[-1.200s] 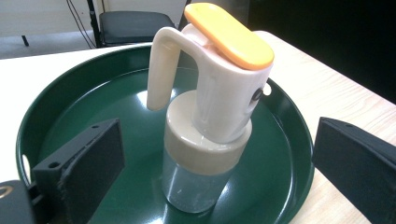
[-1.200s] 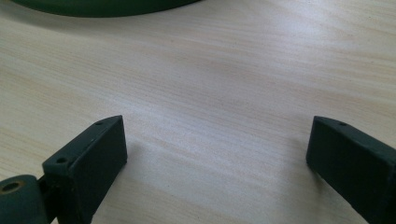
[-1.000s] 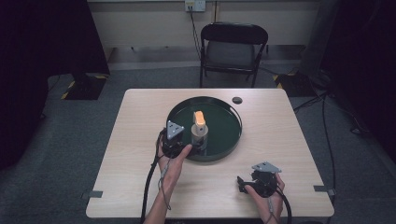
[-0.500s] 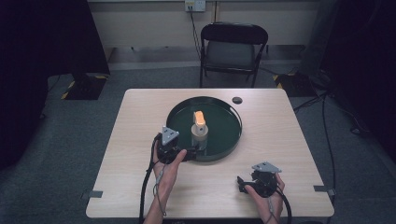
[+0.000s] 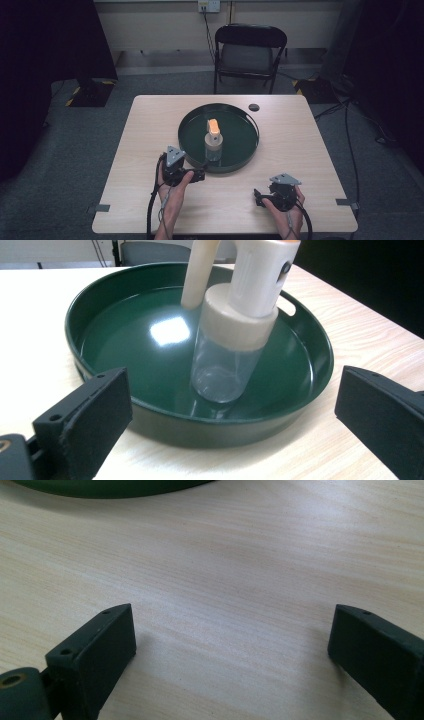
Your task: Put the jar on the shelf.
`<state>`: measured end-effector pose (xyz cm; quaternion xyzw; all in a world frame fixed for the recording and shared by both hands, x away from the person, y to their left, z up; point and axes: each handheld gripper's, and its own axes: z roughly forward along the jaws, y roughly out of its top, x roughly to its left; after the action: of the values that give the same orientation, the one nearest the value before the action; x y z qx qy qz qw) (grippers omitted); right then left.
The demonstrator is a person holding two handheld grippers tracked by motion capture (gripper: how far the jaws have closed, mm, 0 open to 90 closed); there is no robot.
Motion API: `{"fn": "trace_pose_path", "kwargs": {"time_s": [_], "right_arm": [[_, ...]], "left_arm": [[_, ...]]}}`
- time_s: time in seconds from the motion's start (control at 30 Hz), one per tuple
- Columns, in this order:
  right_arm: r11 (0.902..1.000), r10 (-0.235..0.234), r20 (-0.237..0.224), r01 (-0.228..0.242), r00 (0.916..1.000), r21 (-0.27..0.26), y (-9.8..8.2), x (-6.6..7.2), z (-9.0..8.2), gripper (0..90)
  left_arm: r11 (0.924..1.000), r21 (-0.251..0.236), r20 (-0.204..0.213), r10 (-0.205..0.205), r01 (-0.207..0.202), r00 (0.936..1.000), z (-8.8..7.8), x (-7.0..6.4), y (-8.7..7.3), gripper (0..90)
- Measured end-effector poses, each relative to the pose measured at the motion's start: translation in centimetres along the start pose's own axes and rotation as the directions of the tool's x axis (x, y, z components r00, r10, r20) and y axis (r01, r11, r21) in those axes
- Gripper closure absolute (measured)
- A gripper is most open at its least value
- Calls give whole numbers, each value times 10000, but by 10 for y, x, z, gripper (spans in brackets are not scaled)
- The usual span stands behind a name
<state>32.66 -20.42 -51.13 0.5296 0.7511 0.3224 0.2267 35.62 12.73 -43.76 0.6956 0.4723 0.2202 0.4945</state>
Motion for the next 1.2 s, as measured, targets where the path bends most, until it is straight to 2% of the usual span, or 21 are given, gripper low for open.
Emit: {"fn": "trace_pose_path", "kwargs": {"time_s": [0.57,1.0,1.2], "right_arm": [[10000,-2,0,2,10000,0,0,0,0,44],[10000,-1,1,1,10000,0,0,0,0,44],[10000,-1,2,1,10000,0,0,0,0,44]], "left_arm": [[9995,276,-422,-167,179,9990,-17,10,-30,14],[9980,616,-702,-96,139,9975,-20,11,-48,15],[9968,759,-764,-200,258,9969,-19,12,-55,19]]}}
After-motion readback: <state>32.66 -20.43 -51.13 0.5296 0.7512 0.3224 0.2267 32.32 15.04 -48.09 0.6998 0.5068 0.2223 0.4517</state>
